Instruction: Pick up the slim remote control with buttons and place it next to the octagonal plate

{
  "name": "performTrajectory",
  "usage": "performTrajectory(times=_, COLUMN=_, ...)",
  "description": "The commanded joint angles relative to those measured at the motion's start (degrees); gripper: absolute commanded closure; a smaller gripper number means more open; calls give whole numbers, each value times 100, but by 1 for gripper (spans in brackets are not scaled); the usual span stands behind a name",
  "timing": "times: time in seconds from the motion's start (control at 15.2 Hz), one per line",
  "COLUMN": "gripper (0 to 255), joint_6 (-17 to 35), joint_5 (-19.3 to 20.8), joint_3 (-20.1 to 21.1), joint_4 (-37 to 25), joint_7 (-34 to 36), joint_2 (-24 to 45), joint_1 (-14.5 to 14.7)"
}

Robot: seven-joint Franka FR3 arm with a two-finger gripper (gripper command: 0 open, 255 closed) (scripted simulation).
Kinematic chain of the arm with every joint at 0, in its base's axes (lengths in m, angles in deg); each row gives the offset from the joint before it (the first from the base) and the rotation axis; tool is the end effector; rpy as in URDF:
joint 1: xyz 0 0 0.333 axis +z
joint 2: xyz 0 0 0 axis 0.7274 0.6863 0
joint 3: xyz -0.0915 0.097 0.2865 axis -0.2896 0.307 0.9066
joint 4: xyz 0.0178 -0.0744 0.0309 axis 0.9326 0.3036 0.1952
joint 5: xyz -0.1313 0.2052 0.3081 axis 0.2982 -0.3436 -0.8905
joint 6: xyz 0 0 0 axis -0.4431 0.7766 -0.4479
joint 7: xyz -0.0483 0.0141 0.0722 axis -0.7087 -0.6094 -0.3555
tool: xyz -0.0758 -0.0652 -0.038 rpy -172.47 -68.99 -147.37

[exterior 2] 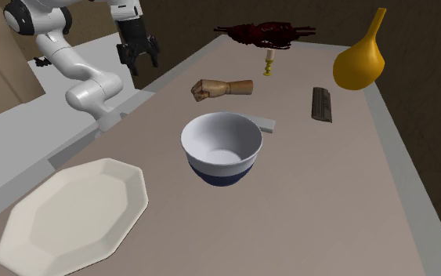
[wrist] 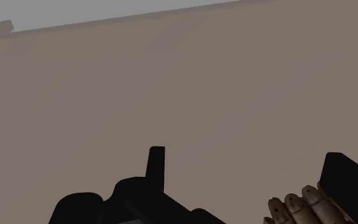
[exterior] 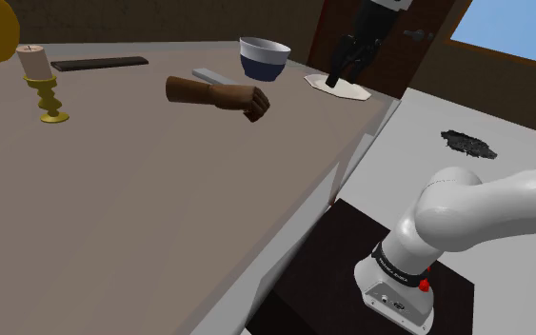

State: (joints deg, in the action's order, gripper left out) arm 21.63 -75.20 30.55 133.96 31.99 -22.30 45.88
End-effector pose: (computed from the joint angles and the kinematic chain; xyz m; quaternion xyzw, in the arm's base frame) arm 0.3014 0.0194 0.6355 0.9960 -0.0416 0.0784 0.0092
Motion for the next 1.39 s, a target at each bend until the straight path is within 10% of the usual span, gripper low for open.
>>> performTrajectory(times=0.0, gripper=0, joint_6=0, joint_5=0, joint_3=0, joint_4=0, joint_7=0, joint_2=0, joint_1=0)
performTrajectory(times=1.32, gripper=0, joint_6=520, joint_5=57, joint_3=177, joint_4=-3802, joint_7=188, joint_2=4931, joint_1=-33)
